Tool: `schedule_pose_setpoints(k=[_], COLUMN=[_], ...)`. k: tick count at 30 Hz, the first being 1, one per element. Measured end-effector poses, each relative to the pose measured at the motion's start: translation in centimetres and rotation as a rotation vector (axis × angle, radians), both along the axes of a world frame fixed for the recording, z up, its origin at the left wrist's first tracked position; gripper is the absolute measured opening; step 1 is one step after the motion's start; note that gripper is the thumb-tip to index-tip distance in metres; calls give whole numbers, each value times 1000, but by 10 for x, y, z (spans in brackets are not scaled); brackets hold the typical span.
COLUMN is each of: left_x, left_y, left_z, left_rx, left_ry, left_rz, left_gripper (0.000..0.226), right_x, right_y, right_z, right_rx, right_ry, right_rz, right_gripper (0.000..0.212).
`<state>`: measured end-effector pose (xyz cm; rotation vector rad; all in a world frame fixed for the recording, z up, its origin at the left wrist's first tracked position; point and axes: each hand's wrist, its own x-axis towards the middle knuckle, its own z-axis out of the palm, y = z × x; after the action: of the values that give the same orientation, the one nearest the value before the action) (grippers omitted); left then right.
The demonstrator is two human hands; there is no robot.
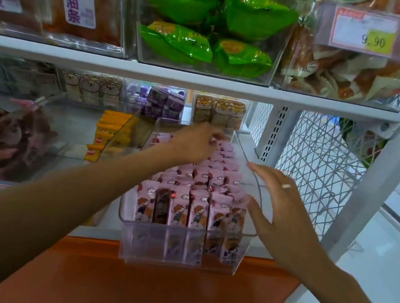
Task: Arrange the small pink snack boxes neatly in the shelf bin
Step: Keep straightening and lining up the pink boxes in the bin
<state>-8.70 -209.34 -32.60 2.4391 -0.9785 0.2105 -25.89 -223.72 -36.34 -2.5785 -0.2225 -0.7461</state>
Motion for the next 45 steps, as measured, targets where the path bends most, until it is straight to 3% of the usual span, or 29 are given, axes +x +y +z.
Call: schedule_pose_setpoints(k=[4, 10, 16, 19, 22, 27, 30, 36, 39, 45], left_x=[36, 59, 64, 61, 61, 41, 13, -61, -87, -99], left_y=[-35, -60, -64, -62, -57, -39, -17, 30, 51, 72], left_z=[-8, -21, -17, -19, -17, -4, 5, 18, 14, 6], left_rx=[117, 256, 143, 96, -95, -511, -812, -1201, -1294, -1381], left_ry=[-75, -199, -172, -270, -304, -50, 131, 847, 1088, 1147], left_rz=[89, 162, 178, 178, 191, 176, 222, 211, 167, 154], left_gripper=[34, 27, 15, 11, 8, 16, 17, 16, 13, 19], right_x=[-1, 3, 5, 5, 7, 17, 27, 34, 25, 10], right_y=[4, 2, 1, 1, 2, 1, 3, 45, 56, 46], right_z=[-10, -11, -13, -14, -11, 4, 22, 44, 40, 42], right_rx=[390, 494, 488, 470, 464, 393, 266, 147, 54, 224], right_ry=[210, 219, 242, 247, 238, 231, 105, -9, -93, -150], right_rz=[-11, 29, 29, 11, -6, -83, -157, -29, 15, 81], right_gripper=[50, 45, 41, 29, 23, 41, 47, 76, 63, 36])
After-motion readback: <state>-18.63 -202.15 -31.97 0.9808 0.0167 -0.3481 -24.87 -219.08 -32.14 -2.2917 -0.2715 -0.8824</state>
